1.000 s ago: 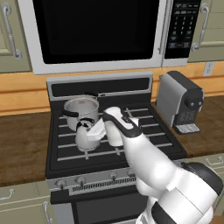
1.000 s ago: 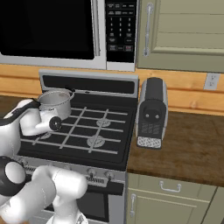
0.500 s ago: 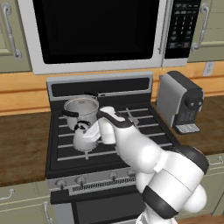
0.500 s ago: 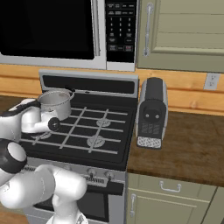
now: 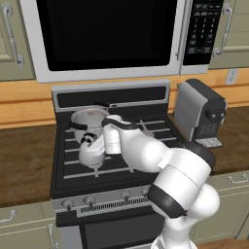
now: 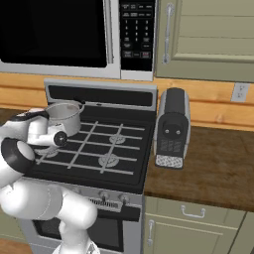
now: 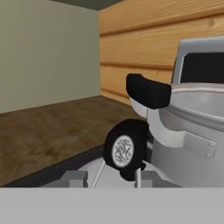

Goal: Pick the kettle from the counter and place it on a stove burner. Then turn the burner on.

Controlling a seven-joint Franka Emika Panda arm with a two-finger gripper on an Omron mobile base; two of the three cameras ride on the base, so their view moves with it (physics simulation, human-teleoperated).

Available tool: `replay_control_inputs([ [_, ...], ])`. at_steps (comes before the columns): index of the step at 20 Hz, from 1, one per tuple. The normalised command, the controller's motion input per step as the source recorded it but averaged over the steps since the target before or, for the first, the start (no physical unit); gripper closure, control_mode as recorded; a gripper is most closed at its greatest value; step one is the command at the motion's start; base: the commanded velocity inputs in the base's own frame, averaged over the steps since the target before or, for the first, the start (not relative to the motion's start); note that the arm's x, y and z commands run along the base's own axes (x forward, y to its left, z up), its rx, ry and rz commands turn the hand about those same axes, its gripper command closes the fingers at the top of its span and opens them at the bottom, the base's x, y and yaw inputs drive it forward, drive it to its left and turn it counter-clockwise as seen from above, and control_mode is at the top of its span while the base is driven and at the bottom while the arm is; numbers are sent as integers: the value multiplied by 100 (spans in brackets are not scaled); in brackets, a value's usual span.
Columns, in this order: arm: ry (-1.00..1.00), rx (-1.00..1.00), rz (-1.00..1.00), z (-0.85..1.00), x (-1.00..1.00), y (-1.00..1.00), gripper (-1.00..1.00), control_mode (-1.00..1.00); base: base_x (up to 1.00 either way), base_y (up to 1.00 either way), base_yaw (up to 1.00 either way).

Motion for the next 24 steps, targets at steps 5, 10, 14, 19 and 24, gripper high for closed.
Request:
replay_control_inputs([
  [5, 0, -2, -1, -24, 27, 11, 100, -100, 0, 0, 0],
  [10, -1, -1, 0, -20, 8, 2, -100, -100, 0, 0, 0],
  [14, -1, 0, 0, -3, -11, -17, -100, -100, 0, 0, 0],
  [19, 0, 0, 0, 0, -26, -35, -100, -100, 0, 0, 0],
  [24, 0, 0, 0, 1, -21, -28, -100, -100, 0, 0, 0],
])
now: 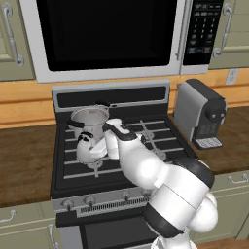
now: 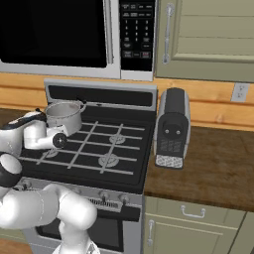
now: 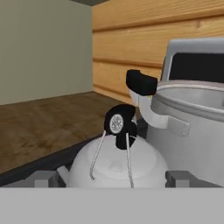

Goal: Pick the kettle from the counter and place it on a stove burner. Then turn the burner on.

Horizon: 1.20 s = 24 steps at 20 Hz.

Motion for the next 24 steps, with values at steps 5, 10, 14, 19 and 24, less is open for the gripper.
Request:
replay_control_inputs([
  [5, 0, 0, 0, 32, -47, -7, -100, -100, 0, 0, 0],
  [10, 9, 0, -1, 53, -68, 3, -100, -100, 0, 0, 0],
  [14, 28, -1, -11, 59, -49, 14, -100, -100, 0, 0, 0],
  [19, 37, -5, -21, 42, -51, 31, -100, -100, 0, 0, 0],
  [24, 30, -9, -25, 30, -60, 37, -100, -100, 0, 0, 0],
])
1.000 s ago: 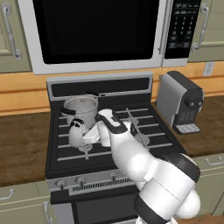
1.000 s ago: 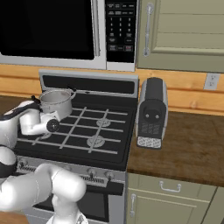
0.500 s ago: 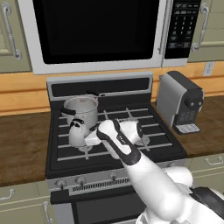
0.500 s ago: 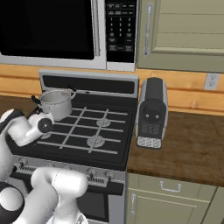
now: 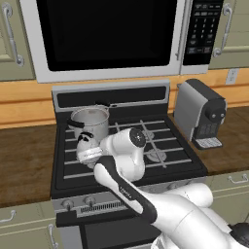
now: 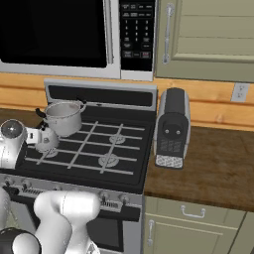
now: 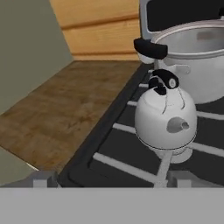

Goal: Pick the kettle from the counter and place it on a stove burner. Then turn the burner on.

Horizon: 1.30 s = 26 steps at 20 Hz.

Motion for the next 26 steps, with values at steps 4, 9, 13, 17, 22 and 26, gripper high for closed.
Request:
replay_control_inputs([
  [4, 25, -12, -23, 20, -66, 31, -100, -100, 0, 0, 0],
  [9, 15, -11, -17, 12, -77, 28, -100, -100, 0, 0, 0],
  [13, 3, -11, -16, 0, -86, 24, -100, -100, 0, 0, 0],
  [17, 0, -11, -17, 0, -82, 20, -100, -100, 0, 0, 0],
  [22, -2, -10, -10, -7, -59, 15, -100, -100, 0, 0, 0],
  [26, -26, -6, -2, -69, 1, 3, -100, -100, 0, 0, 0],
])
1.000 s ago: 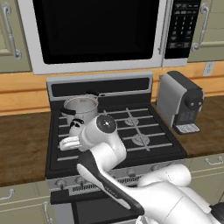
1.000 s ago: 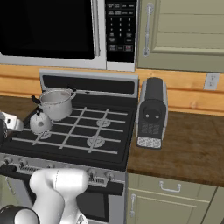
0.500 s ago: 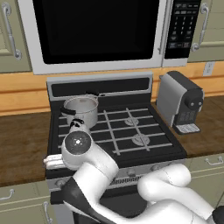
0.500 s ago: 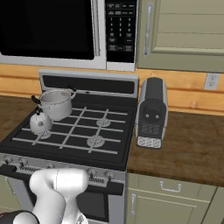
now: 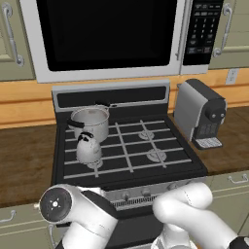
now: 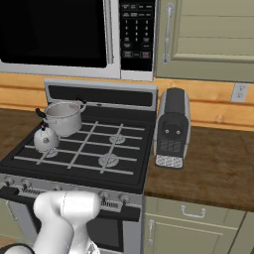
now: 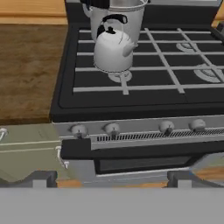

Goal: Pick the kettle from the counter and place it on a stove burner. Then turn the burner on.

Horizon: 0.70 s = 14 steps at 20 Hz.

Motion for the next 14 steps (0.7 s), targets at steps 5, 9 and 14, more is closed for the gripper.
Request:
replay_control_inputs([
  [5, -39, -6, -3, -97, 16, 7, -100, -100, 0, 0, 0],
  [9, -39, -5, -3, -93, 9, 14, -100, -100, 0, 0, 0],
  [14, -31, -2, -4, -53, 3, 16, -100, -100, 0, 0, 0],
])
